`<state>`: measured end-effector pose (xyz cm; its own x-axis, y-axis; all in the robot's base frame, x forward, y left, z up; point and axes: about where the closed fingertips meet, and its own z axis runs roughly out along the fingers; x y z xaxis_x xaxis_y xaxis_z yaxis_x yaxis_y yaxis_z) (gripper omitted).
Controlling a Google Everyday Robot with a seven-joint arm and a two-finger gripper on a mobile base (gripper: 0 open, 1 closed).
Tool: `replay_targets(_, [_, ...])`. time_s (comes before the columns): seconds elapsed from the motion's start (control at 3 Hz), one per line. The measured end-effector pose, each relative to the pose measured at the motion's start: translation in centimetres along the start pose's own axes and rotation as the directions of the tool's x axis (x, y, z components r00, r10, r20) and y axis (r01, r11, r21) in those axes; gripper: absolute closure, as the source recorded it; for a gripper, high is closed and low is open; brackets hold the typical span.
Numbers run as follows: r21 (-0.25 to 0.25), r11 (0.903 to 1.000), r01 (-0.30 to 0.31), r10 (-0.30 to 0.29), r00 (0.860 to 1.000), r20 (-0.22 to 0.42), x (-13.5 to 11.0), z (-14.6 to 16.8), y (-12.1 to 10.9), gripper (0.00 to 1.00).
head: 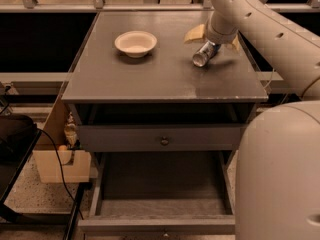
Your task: Place redbull can into middle drawer
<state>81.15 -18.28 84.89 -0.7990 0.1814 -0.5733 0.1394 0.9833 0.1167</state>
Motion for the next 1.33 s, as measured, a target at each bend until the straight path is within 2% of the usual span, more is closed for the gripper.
replay_targets(0.67, [-0.068, 0.9968, -0.042, 0.040, 0.999, -0.032, 0.4, 0.5, -0.1, 0.00])
replay_targets(1.33, [-0.106, 0.9943, -0.006, 0.002, 0.999, -0.041, 0.4, 0.6, 1.3, 0.00])
